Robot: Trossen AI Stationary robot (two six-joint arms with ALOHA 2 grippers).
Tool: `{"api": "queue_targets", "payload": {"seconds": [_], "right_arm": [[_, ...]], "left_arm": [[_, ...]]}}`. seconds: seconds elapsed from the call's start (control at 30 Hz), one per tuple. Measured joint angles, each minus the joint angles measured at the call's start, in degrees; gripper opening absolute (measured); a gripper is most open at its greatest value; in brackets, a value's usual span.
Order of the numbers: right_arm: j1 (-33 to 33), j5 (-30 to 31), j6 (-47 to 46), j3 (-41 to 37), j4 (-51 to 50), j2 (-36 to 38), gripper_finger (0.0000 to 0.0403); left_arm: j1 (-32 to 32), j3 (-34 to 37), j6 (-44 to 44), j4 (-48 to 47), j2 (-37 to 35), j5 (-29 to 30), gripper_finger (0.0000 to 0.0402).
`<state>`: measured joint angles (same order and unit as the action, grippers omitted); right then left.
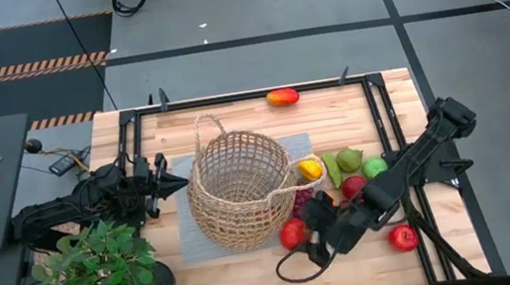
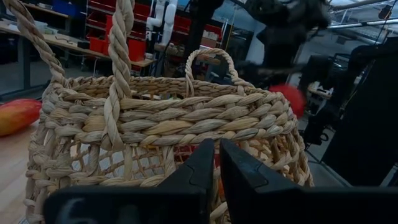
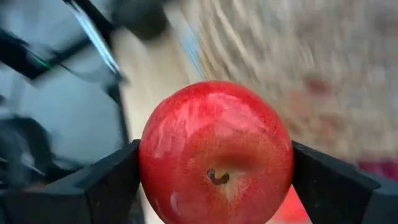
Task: Build produce basket
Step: Put the red apple into the basket
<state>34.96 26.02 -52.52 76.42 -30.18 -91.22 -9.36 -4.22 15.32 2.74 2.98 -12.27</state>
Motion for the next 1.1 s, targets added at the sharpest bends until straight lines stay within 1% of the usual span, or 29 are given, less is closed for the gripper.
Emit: {"api": "queue_targets", "payload": {"seconds": [0.17,0.3,0.37,0.43,0.53,0.6,0.67,0.9,1.1], "right_arm": [[-0.93,2.91,15.00,0.04,17.17,2.98,0.0376],[-1.75,3.45,28.73,0.04,30.55,4.48,0.0377],[-2.05,5.55,35.69,0.07,35.88,5.30,0.0377],[-2.42,8.97,42.65,0.07,39.95,5.85,0.0377],[-3.27,15.82,51.29,0.07,42.18,6.66,0.0377],[-4.28,19.91,55.24,0.07,42.17,7.30,0.0377],[-5.58,21.99,58.47,0.07,42.18,7.58,0.0377],[-9.64,22.00,69.13,0.09,42.27,7.33,0.0377],[-11.46,21.93,89.23,0.09,42.02,6.78,0.0378]], "left_arm": [[0.00,0.01,0.00,0.00,0.00,0.00,0.0031],[0.00,-0.01,0.02,0.00,-0.02,0.00,0.0028],[0.00,0.00,0.00,0.00,-0.01,0.00,0.0030],[-0.01,-0.01,0.02,0.00,-0.01,0.00,0.0033],[-0.01,0.01,0.02,0.00,-0.01,0.00,0.0036],[-0.01,0.02,0.01,0.00,-0.02,0.00,0.0035],[0.02,0.02,-0.01,0.00,-0.02,0.00,0.0033],[0.02,0.01,0.01,0.00,-0.02,0.00,0.0029],[-0.01,0.02,0.01,0.00,0.00,0.00,0.0036]]}}
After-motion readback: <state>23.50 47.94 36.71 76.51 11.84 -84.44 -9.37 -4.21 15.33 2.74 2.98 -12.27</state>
